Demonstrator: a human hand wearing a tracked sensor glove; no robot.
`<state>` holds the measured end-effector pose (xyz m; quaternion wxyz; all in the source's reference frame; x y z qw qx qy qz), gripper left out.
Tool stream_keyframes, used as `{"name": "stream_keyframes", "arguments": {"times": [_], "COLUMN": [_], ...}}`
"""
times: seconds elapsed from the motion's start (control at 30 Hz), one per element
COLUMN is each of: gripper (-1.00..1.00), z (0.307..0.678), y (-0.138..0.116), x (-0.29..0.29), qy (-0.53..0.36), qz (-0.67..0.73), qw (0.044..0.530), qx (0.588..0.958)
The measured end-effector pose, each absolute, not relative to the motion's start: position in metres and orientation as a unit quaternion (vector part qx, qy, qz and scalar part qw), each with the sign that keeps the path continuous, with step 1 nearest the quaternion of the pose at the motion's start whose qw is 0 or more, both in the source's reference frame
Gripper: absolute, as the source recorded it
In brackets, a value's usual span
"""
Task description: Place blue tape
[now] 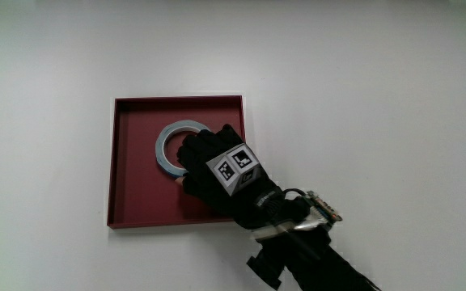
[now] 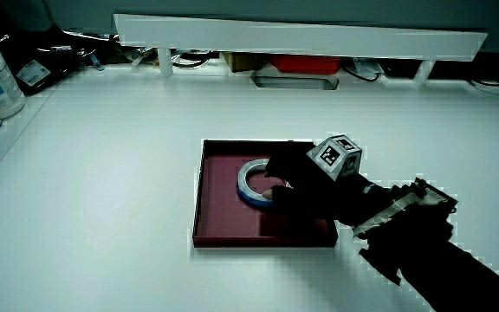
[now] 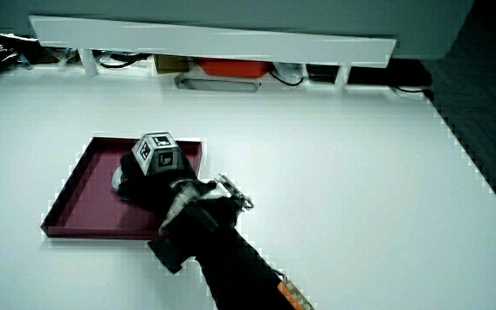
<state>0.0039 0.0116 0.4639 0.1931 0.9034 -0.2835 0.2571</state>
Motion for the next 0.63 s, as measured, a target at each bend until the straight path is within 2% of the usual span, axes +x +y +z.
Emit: {"name": "stream_keyframes", "arguments": {"times": [0.27, 0.37, 0.63], "gripper": [-0.98, -1.00, -1.00], "z": [0.397, 0.384, 0.344], "y": [0.010, 0.011, 0.022], "x": [0.041, 0.057, 0.091], "qy": [-0.284, -0.282, -0.255], "qz": [0.308, 0.322, 0.283], "qw": [0.215, 0.212, 0.292], "qx": [0.882, 0.879, 0.877]}}
